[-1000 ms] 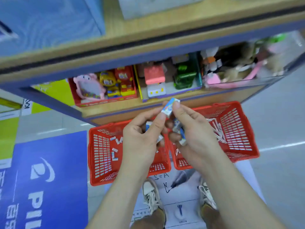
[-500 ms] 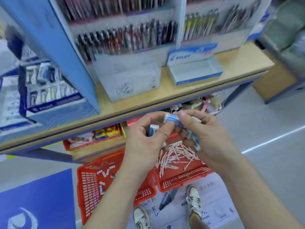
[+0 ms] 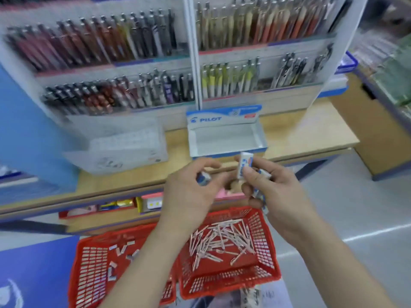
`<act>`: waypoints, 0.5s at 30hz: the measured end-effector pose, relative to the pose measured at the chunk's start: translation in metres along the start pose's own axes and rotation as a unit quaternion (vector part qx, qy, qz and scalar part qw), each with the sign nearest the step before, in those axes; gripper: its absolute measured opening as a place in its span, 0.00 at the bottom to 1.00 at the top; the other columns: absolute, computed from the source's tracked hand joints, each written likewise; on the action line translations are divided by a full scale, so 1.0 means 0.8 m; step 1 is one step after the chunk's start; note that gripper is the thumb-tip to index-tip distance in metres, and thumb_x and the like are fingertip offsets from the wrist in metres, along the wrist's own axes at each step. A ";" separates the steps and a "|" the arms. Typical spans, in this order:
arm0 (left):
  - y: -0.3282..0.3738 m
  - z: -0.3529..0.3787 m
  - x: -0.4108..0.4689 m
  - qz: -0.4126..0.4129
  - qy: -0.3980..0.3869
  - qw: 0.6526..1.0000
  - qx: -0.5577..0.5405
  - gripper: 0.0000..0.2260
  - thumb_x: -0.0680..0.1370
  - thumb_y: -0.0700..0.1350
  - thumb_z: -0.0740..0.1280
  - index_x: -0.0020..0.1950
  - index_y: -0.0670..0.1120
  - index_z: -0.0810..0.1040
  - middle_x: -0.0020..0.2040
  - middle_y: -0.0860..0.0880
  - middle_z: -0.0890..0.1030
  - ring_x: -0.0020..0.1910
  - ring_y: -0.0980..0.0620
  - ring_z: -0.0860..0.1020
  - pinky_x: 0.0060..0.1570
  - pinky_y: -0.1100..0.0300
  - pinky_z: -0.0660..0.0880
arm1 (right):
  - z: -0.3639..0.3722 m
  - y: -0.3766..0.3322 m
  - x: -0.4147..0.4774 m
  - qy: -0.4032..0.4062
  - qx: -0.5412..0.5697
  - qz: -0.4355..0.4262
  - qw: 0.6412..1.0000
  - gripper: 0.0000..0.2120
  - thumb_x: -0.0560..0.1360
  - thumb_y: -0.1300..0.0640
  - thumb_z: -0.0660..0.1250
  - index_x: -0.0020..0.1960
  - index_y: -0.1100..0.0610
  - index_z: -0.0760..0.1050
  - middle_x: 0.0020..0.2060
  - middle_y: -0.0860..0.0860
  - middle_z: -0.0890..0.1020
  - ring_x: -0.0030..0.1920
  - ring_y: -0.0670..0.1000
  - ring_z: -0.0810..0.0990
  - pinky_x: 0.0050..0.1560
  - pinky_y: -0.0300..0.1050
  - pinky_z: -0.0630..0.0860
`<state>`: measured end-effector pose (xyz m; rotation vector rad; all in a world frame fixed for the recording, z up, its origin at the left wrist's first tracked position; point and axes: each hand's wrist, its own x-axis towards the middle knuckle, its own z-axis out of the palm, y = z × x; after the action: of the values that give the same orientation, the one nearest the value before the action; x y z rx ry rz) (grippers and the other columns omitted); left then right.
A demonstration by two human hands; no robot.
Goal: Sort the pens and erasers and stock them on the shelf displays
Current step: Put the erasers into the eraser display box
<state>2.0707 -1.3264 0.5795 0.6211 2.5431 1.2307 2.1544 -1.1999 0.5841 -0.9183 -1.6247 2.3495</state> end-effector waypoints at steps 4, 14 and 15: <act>-0.018 0.032 0.060 -0.035 0.062 0.974 0.213 0.11 0.78 0.51 0.64 0.58 0.56 0.79 0.41 0.49 0.83 0.44 0.46 0.79 0.38 0.59 0.66 | -0.045 -0.021 0.043 0.007 -0.085 -0.027 0.996 0.08 0.77 0.58 0.65 0.55 0.54 0.80 0.28 0.50 0.75 0.28 0.46 0.71 0.25 0.35 0.67; -0.038 0.052 0.080 0.006 -0.009 0.962 0.274 0.14 0.76 0.60 0.59 0.47 0.55 0.80 0.40 0.53 0.81 0.42 0.52 0.78 0.40 0.55 0.74 | -0.052 -0.035 0.129 -0.041 -0.177 -0.044 0.982 0.07 0.76 0.63 0.67 0.45 0.54 0.83 0.29 0.49 0.77 0.30 0.47 0.75 0.28 0.37 0.72; -0.038 0.055 0.074 0.012 -0.024 0.966 0.258 0.13 0.76 0.60 0.59 0.47 0.56 0.80 0.40 0.54 0.81 0.41 0.54 0.78 0.40 0.55 0.74 | -0.045 -0.034 0.138 -0.044 -0.183 -0.047 0.981 0.07 0.75 0.63 0.68 0.44 0.55 0.83 0.30 0.49 0.77 0.31 0.47 0.75 0.28 0.37 0.72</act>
<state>2.0277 -1.2849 0.5269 0.7709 2.8277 0.5359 2.0793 -1.1114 0.5561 -0.7791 -2.1340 2.0934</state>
